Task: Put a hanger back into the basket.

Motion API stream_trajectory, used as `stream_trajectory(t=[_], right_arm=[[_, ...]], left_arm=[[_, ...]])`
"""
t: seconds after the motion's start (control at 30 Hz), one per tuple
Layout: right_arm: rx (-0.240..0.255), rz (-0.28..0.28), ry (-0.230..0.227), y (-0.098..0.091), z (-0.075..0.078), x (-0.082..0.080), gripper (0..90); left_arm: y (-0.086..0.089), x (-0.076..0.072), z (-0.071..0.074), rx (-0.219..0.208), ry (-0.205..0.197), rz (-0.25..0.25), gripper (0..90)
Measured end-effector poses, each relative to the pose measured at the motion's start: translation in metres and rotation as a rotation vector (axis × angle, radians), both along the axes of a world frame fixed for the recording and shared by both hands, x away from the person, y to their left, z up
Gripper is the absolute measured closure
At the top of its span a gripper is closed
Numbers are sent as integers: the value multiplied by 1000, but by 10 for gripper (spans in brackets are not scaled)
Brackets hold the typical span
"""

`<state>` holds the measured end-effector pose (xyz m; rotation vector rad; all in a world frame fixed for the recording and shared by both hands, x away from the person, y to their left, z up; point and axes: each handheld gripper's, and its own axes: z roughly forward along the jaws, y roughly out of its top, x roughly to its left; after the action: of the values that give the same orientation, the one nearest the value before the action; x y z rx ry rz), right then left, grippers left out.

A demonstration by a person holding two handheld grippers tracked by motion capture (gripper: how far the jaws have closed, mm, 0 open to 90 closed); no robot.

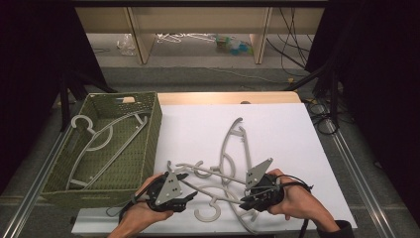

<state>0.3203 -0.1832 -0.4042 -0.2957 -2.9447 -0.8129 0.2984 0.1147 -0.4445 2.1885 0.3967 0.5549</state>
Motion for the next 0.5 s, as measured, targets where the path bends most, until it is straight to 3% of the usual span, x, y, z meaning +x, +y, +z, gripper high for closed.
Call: stream_trajectory(t=[0.1,0.2,0.23,0.43,0.5], right_arm=[[1,8,-3,0,1,0,820],[-3,8,0,1,2,-1,819],[-4,5,-5,1,1,-1,819],[-4,18,-3,2,2,-2,818],[-11,37,-26,2,2,0,819]], left_arm=[[-7,-2,-2,15,4,-44,427],[-15,-2,-5,97,-37,-91,436],[-17,-2,-6,105,-44,-104,445],[-24,7,-7,89,-33,-179,564],[-26,8,-5,90,-37,-207,602]])
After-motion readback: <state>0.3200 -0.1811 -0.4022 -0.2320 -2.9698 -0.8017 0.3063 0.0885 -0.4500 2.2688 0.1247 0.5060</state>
